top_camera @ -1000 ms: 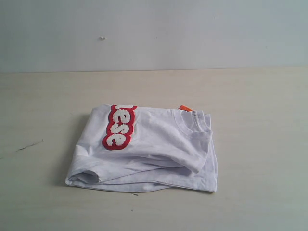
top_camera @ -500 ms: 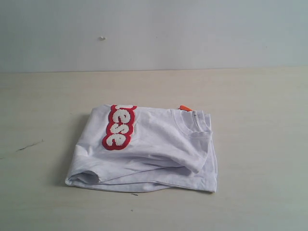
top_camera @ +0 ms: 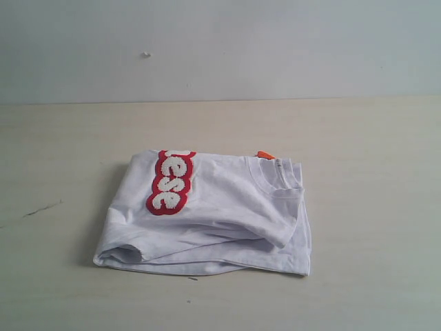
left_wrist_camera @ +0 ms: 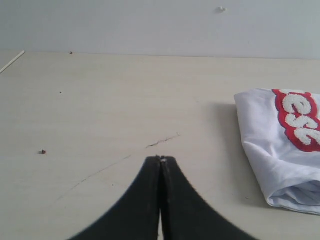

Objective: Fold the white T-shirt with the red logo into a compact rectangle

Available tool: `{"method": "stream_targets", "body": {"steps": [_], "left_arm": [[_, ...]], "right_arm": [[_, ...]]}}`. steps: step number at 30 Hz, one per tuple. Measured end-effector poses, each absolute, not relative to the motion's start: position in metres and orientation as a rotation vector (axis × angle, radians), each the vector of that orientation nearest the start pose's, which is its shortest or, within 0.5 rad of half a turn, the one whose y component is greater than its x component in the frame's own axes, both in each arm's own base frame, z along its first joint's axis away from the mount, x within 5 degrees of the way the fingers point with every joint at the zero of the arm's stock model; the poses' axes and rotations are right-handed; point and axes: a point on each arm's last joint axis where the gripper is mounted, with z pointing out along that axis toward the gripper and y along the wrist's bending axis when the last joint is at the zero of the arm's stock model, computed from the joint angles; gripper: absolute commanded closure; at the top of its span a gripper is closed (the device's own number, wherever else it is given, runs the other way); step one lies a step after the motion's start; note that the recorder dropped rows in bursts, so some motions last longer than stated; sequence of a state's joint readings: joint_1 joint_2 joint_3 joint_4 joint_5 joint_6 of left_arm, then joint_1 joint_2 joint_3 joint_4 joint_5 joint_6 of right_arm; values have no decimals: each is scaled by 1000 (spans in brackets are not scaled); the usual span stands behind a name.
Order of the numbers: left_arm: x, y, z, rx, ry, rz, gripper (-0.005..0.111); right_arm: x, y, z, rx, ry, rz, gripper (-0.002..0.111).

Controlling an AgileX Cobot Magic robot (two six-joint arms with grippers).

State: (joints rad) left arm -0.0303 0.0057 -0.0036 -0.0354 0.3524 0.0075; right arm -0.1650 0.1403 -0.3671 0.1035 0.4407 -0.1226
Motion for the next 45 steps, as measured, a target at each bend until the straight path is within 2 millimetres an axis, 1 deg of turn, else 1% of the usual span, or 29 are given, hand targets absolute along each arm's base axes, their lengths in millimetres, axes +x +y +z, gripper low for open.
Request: {"method": "stream_targets", "body": {"steps": [4,7,11,14,19,21,32,45], "left_arm": [[53,-3,182,13,1838,-50,107],[53,-3,182,13,1842,-51,107],[53,-3,182,13,1844,-51,107],[53,-3,182,13,1844,-51,107],[53,-3,182,13,1844,-51,107],[53,-3,182,13,1844,-51,107],[53,-3,182,13,1844,-51,107],[53,-3,182,13,1844,-51,107]], "right_arm": [[48,-7,264,137,1717,-153,108],[49,-9,235,170,1752,-172,108],[47,-9,223,171,1731,-177,108],[50,-10,206,175,1777,-177,108],[51,-12,197,139,1795,-242,108],[52,-13,185,163,1829,-223,108],[52,-13,183,192,1830,-200,108],[53,-9,183,128,1834,-148,108]]}}
